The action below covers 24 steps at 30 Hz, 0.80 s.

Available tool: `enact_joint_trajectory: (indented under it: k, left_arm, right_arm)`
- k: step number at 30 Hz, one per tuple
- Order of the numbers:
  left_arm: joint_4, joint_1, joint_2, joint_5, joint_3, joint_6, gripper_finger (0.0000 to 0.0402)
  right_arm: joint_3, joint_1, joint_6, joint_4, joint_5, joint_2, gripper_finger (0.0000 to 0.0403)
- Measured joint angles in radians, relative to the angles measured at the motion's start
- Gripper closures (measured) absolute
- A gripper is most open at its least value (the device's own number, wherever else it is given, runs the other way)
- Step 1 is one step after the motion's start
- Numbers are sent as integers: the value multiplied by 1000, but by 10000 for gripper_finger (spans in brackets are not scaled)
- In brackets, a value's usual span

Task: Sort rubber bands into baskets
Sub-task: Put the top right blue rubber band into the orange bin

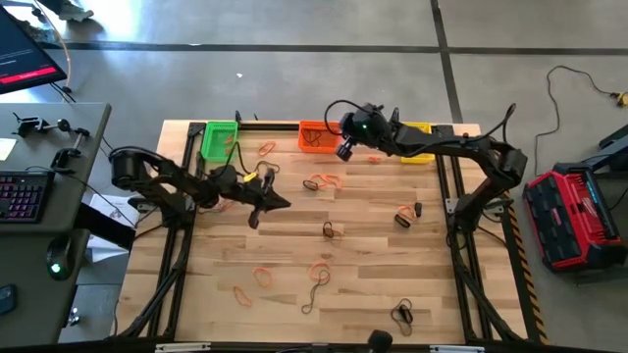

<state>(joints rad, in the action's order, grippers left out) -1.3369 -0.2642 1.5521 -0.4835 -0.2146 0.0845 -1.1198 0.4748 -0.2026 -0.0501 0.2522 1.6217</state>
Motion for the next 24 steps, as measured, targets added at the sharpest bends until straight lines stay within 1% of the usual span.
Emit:
enact_joint_trajectory:
  k: [5,8,12,16,20,24]
  left_arm:
    - [0,-16,-43,0,23,-7,402]
    - [1,-25,-52,0,26,-8,402]
    - [3,-38,-52,1,26,-8,402]
    - [7,-39,-52,1,26,-1,402]
    - [8,-39,-52,1,26,1,402]
    - [8,-39,-52,1,26,0,402]
  right_arm:
    - [-1,-1,-22,35,1,2,403]
    - [-33,3,-20,4,12,11,403]
    - [-137,4,-28,-89,14,65,403]
    - [-281,5,-43,-205,12,172,403]
    - [-421,25,-53,-307,-41,284,403]
    - [-506,42,-54,-371,-67,370,403]
